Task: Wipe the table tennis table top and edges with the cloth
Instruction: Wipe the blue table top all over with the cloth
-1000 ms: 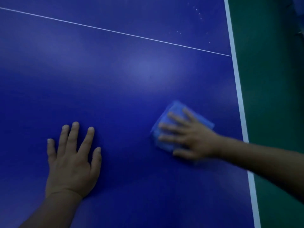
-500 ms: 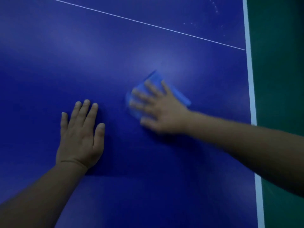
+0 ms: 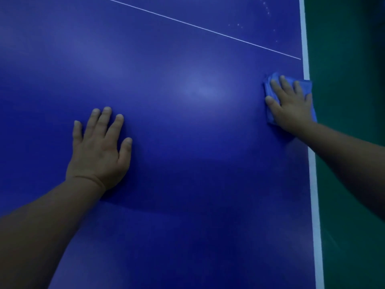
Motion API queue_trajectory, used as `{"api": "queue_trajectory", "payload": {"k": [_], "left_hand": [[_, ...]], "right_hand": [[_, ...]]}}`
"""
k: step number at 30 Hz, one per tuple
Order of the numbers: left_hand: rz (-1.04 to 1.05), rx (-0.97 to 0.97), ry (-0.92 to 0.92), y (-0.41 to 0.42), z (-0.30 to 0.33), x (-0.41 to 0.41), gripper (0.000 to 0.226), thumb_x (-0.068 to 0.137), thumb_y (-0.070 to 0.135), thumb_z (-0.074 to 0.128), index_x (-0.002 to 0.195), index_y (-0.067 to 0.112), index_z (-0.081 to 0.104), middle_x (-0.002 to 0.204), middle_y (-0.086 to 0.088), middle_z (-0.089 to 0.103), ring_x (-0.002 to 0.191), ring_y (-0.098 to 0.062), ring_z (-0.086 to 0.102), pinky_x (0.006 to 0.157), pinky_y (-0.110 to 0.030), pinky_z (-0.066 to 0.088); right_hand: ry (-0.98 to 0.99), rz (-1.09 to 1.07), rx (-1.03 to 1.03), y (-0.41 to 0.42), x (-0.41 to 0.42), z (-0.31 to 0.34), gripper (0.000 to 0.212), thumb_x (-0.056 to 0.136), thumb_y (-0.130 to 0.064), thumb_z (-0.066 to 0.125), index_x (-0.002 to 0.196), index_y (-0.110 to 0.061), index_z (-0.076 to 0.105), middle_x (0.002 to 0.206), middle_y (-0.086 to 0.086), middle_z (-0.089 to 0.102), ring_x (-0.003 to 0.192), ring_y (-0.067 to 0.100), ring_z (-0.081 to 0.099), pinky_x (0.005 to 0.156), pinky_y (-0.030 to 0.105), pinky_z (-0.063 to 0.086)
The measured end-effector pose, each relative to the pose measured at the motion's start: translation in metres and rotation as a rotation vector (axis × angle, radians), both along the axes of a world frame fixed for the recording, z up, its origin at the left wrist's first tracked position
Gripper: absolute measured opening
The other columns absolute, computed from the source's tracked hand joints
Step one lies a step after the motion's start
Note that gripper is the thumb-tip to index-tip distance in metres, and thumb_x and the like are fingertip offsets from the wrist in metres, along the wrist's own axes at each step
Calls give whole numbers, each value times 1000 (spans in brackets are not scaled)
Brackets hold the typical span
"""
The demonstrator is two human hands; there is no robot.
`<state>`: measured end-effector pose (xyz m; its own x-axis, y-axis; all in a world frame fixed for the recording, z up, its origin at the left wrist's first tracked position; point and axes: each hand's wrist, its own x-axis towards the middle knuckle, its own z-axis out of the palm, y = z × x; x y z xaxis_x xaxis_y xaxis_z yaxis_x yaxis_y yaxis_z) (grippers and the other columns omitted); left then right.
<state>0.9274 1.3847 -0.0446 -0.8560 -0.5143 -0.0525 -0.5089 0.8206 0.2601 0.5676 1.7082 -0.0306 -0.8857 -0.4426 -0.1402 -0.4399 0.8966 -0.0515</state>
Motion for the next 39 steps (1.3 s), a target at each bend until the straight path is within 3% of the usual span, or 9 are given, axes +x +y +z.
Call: {"api": "queue_trajectory", "payload": {"k": [3, 8, 12, 14, 17, 21, 24, 32, 39], "left_hand": [[2, 16, -23, -2, 2, -2, 80, 91, 59, 19, 157, 14, 29, 168, -9, 14, 156, -24, 4, 123, -52, -4], [62, 225, -5, 2, 14, 8, 87, 87, 61, 18, 159, 13, 27, 169, -8, 10, 156, -22, -1, 123, -48, -8], [42, 157, 55, 69, 16, 74, 79, 92, 54, 20, 155, 7, 34, 166, -14, 19, 155, -29, 8, 125, -49, 0], [76, 115, 78, 110, 15, 123, 75, 95, 50, 22, 153, 6, 38, 165, -14, 23, 155, -29, 11, 125, -50, 2], [326, 107, 95, 167, 19, 187, 69, 96, 44, 28, 154, 7, 36, 167, -12, 19, 156, -26, 7, 124, -49, -1], [526, 133, -4, 212, 14, 216, 76, 95, 49, 18, 160, 11, 19, 169, -5, 3, 156, -18, -8, 124, -47, -11], [557, 100, -15, 216, 8, 213, 75, 96, 52, 15, 161, 14, 14, 170, -4, 2, 155, -17, -10, 124, -47, -12], [579, 39, -36, 218, 4, 211, 73, 98, 52, 17, 159, 12, 23, 168, -9, 12, 156, -23, 0, 125, -52, -4], [631, -29, -27, 220, 1, 211, 66, 100, 47, 25, 156, 14, 35, 166, -8, 23, 155, -25, 12, 124, -54, 9]], "right_hand": [[19, 137, 5, -2, 57, -6, 81, 86, -73, 12, 159, -39, 19, 169, -10, 10, 156, 29, 4, 119, 66, 4], [53, 599, -137, 23, 238, -11, 64, 94, -61, 38, 152, -35, 35, 162, 1, 34, 149, 43, 26, 109, 77, 20], [-12, 959, -130, 71, 350, -11, 60, 100, -60, 40, 156, -38, 33, 166, -5, 24, 154, 37, 14, 115, 72, 14], [0, 1013, -123, 83, 345, -11, 59, 100, -60, 40, 155, -38, 35, 165, -5, 27, 153, 36, 18, 114, 72, 17], [-15, 800, -92, 86, 320, -9, 61, 99, -64, 33, 155, -41, 28, 166, -9, 23, 154, 31, 15, 115, 70, 16], [-47, 550, -8, 76, 297, -5, 66, 97, -69, 11, 159, -45, 11, 167, -17, -2, 156, 21, -10, 121, 62, -6], [-64, 503, 12, 56, 285, 0, 72, 93, -70, 5, 159, -43, 9, 168, -17, -4, 155, 20, -13, 121, 57, -13], [-78, 555, 29, -11, 232, 3, 75, 90, -72, 4, 159, -44, 4, 168, -17, -7, 155, 21, -13, 122, 59, -9], [-72, 895, 33, -108, 216, 4, 74, 91, -71, 7, 159, -43, 8, 169, -14, -2, 155, 23, -10, 121, 61, -7]]}}
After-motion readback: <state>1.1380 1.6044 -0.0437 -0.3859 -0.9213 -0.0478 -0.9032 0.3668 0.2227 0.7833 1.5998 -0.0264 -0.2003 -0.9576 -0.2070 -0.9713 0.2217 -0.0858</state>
